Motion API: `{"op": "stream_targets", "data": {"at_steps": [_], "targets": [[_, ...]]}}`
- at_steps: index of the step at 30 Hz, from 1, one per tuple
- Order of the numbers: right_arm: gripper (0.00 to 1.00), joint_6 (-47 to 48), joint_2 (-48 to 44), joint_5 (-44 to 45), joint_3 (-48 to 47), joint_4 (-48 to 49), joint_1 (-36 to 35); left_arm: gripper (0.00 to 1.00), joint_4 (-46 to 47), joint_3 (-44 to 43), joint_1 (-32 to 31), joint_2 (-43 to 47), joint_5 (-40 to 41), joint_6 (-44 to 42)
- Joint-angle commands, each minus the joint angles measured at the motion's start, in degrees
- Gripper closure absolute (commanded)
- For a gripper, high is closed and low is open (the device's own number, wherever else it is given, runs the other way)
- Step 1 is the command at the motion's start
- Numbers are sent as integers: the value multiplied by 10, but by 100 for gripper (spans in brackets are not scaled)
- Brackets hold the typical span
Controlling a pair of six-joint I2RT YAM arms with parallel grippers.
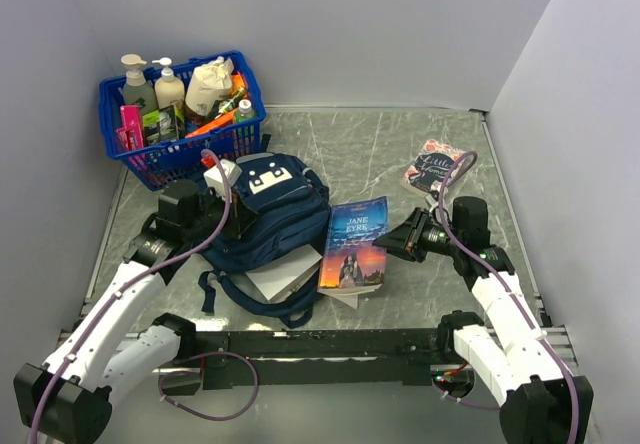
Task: Pack the student bag
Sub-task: Pick up the book from the center of the board, then place the book in the student bag.
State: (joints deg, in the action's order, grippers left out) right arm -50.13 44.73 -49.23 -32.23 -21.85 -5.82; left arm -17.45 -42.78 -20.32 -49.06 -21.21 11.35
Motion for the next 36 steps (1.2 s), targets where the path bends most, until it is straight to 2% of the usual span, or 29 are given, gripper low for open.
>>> {"op": "stream_targets", "data": {"at_steps": [1,6,12,17,23,28,32,36], "targets": [[100,-54,-26,-99,-24,47,5,99,65,-36,16,11,37,13],[100,16,-37,-80,-79,-60,6,99,61,-35,18,14,35,14],[100,36,-60,-70,-101,-106,10,99,63,-43,18,10,33,12],[100,-80,-83,-93,-19,25,10,99,78,-70,18,-3,27,15],[100,-125,-96,-87,16,70,7,99,91,-143,17,-36,7,24],[100,-159,-96,-63,27,106,-13,99,88,-163,16,-45,-15,34],[100,-196,-70,-32,33,165,-43,99,81,-147,9,-44,-55,42],[100,-230,-22,25,35,213,-114,99,84,-131,4,-42,-108,46]]}}
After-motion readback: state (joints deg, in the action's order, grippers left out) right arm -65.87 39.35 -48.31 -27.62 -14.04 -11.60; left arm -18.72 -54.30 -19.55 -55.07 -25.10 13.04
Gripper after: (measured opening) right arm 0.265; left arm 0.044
